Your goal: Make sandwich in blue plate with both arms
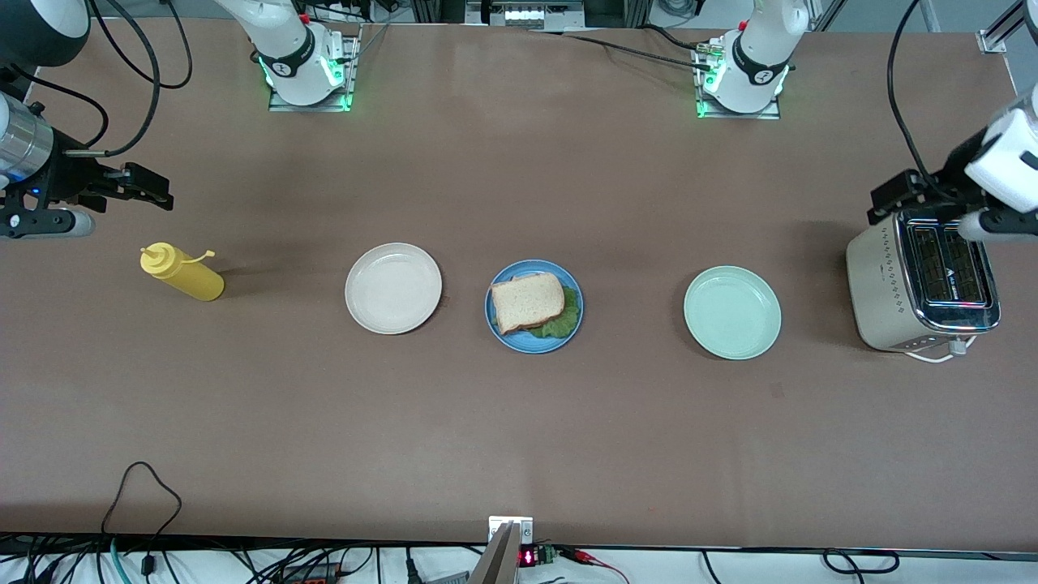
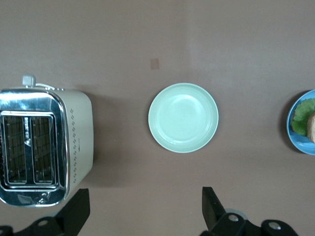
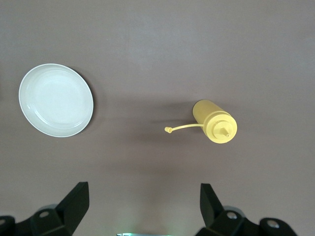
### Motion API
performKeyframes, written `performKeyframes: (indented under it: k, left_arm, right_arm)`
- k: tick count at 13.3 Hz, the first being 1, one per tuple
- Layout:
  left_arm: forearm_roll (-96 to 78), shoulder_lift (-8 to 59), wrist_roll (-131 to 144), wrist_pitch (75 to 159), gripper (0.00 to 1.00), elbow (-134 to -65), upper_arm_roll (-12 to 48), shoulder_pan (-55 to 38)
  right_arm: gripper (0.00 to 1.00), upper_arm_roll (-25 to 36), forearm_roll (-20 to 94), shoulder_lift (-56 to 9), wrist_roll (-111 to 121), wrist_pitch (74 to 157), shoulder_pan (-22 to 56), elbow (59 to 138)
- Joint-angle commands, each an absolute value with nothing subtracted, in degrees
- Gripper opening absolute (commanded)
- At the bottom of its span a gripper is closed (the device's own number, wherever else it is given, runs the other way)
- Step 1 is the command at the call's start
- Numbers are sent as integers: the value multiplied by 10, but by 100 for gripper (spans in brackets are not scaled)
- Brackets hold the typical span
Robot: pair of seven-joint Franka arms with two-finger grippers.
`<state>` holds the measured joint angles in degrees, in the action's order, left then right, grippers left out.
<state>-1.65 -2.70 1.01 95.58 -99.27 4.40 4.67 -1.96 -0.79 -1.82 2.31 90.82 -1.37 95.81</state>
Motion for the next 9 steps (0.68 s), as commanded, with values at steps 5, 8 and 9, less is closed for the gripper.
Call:
performKeyframes:
  k: [5, 8, 9]
  left_arm:
    - [-21, -86, 7, 948, 100, -1047, 50, 52]
    - [-17, -86, 7, 940, 100, -1047, 50, 52]
    - [-13, -86, 7, 940, 100, -1047, 50, 52]
  right_arm:
    - [100, -29, -7, -11, 20, 909, -25, 965]
    - [100, -29, -7, -11, 20, 911, -24, 964]
    - [100, -29, -7, -11, 20, 912, -24, 964]
